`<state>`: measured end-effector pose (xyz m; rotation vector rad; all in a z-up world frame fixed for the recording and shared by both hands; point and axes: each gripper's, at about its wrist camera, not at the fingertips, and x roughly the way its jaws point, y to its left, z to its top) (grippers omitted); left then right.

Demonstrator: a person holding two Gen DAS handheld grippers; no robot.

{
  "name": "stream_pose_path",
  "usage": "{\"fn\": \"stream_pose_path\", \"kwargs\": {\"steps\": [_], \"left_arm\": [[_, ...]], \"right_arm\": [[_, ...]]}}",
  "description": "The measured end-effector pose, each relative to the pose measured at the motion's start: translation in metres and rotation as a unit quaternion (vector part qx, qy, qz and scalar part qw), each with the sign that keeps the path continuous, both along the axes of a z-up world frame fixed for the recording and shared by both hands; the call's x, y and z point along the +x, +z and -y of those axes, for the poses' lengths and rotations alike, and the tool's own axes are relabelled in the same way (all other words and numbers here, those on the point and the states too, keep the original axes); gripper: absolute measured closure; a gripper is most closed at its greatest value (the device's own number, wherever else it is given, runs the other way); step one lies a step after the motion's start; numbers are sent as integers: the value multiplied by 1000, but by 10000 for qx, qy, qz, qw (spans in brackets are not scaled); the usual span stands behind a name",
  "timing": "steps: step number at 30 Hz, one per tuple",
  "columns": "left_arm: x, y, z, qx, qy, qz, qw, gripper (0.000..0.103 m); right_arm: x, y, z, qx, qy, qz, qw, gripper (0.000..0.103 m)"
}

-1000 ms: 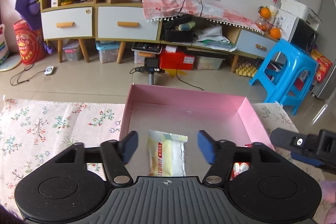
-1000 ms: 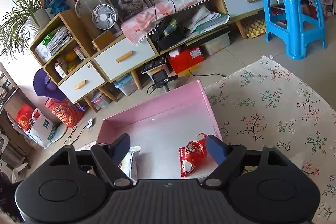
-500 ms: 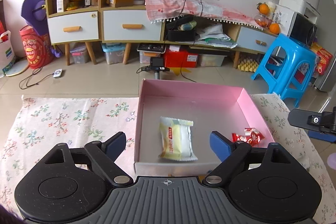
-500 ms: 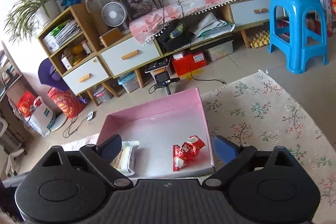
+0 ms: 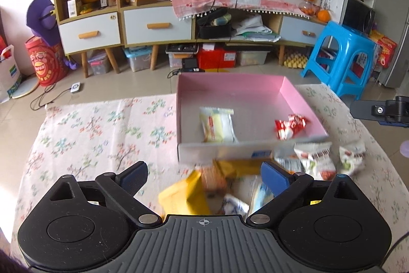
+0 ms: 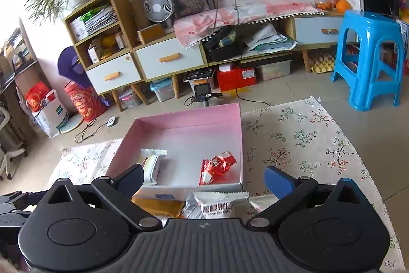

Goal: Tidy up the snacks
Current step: 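Move both tools back down toward the snacks on the table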

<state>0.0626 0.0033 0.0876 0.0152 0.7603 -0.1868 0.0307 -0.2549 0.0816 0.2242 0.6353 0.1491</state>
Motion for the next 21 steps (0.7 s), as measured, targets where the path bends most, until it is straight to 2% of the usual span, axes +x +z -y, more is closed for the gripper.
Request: {"fn": "stream_pose_path", "kwargs": {"steps": [6,11,15,21], "left_arm": [[-31,-4,-15,-179,24,37,9998,4],[-57,-9,-26,-5,14,418,9991,3],[-71,-15,-42,107,21,425,9990,3],[-90,-23,-66,255,-67,437,9987,3]], "right_arm": [[-18,0,-11,-170,291,169,9993,10],[-34,-1,-19,-250,544,355,9976,10],[-47,-6,-24,-256,721,457,9960,10],[-58,-21,-29,-167,786,385,9960,10]]}}
